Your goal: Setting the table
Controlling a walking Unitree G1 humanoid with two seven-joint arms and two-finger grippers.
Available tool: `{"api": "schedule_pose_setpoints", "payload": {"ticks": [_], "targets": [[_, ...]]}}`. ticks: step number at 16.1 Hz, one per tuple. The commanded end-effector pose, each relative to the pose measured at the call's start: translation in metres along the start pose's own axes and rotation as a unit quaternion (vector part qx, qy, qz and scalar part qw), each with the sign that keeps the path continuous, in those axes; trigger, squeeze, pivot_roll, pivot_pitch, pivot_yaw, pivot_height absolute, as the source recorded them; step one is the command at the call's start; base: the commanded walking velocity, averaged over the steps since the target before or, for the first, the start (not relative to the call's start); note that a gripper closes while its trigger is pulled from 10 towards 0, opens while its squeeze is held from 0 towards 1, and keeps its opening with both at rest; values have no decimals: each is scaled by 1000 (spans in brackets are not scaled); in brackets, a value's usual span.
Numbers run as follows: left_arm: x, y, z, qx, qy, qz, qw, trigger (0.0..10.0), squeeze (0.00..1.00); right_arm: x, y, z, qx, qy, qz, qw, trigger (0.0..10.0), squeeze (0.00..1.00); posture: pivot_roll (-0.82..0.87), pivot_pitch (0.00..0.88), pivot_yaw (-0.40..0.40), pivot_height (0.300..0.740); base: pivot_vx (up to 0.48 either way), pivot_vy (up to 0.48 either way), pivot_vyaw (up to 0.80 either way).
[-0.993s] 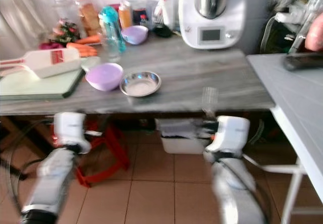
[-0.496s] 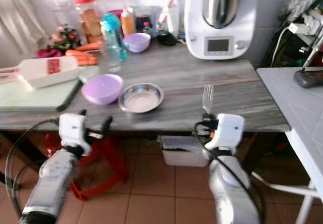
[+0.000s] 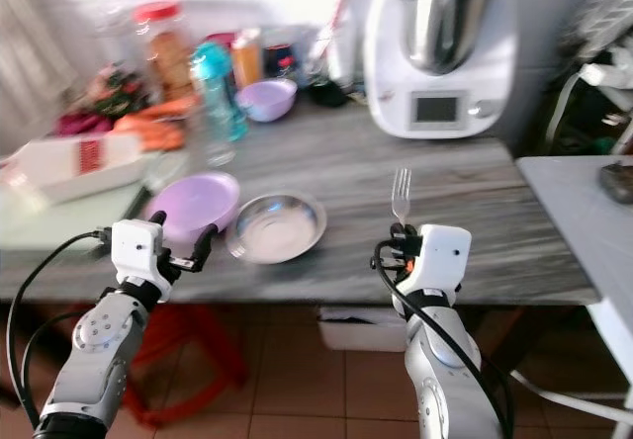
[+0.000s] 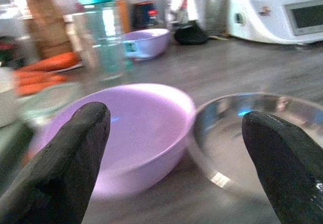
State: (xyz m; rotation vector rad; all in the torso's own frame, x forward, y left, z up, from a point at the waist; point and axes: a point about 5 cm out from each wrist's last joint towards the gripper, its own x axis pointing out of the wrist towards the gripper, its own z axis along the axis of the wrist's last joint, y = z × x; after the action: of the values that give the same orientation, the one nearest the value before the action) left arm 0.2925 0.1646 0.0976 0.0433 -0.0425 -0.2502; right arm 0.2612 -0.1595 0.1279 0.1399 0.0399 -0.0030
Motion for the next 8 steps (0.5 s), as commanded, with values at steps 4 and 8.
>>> {"api": "schedule_pose_setpoints", "payload": {"ticks": [4,8], "targets": [[5,-7,12,-24,-33,-33,999,10000,0,0,-1,0,16,5,-8,1000,10000,0,-42,7,71,740,200,0,0],[-5,-15,16,10,-39,-143,989,10000,0,5,-3,-6,35,29,-8,999,10000,0,-33,8,67,740,0,0,0]]}}
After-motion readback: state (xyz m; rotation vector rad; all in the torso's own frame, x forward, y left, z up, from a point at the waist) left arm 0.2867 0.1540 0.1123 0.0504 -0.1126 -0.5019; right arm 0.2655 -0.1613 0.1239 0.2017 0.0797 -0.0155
